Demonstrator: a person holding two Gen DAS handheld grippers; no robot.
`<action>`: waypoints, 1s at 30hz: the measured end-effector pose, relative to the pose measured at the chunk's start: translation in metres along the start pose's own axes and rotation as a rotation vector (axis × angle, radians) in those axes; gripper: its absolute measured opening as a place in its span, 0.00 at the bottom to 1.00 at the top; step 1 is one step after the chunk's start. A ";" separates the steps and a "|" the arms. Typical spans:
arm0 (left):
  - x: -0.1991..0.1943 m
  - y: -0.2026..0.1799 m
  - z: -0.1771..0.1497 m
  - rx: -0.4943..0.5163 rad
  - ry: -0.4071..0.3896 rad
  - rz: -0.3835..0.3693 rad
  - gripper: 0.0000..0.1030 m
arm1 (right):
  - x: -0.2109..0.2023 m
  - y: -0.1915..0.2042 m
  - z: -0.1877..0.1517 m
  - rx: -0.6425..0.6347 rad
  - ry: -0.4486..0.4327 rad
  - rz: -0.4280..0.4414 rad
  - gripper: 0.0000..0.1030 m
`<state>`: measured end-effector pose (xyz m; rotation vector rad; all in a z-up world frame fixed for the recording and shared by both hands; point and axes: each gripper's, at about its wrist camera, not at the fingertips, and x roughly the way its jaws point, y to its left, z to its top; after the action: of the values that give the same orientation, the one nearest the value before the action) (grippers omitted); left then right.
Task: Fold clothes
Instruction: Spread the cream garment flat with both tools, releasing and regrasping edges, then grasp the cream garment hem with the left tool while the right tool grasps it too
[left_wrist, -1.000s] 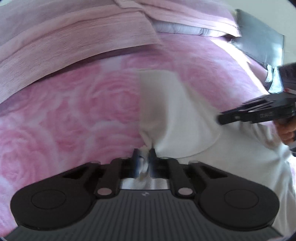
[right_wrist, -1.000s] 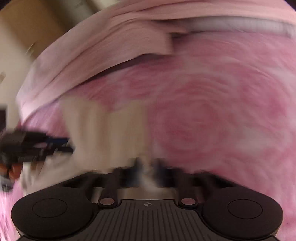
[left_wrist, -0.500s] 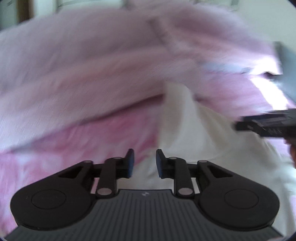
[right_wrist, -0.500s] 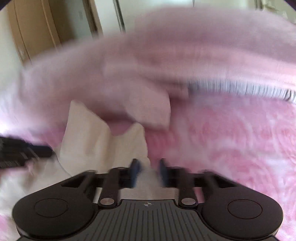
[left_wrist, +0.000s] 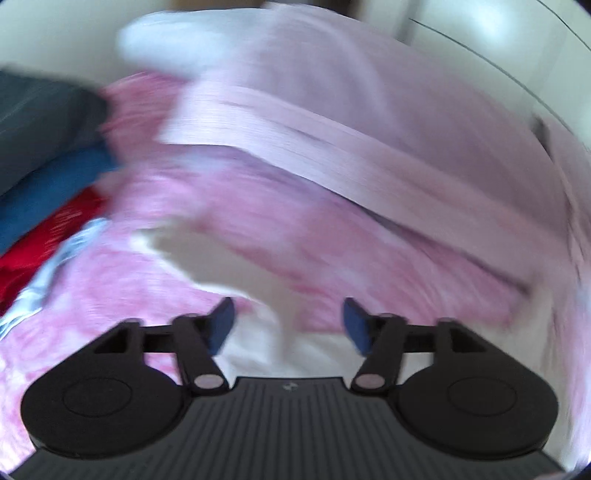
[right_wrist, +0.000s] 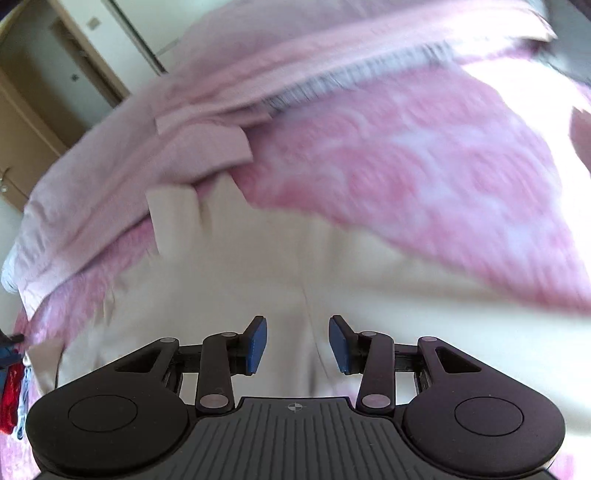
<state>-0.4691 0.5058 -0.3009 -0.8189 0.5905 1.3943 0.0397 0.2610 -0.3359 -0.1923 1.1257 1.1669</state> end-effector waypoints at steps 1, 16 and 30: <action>-0.002 0.007 -0.003 0.008 -0.013 0.015 0.63 | -0.003 -0.003 -0.007 0.030 0.014 -0.006 0.40; -0.026 0.112 -0.058 0.139 -0.155 0.244 0.03 | -0.031 0.017 -0.065 0.146 0.070 0.012 0.40; -0.075 0.225 -0.124 -0.358 -0.021 0.471 0.33 | -0.100 -0.026 -0.154 0.321 0.103 -0.198 0.46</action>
<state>-0.6867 0.3585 -0.3507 -0.9856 0.5446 1.9758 -0.0268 0.0879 -0.3425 -0.1130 1.3360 0.7966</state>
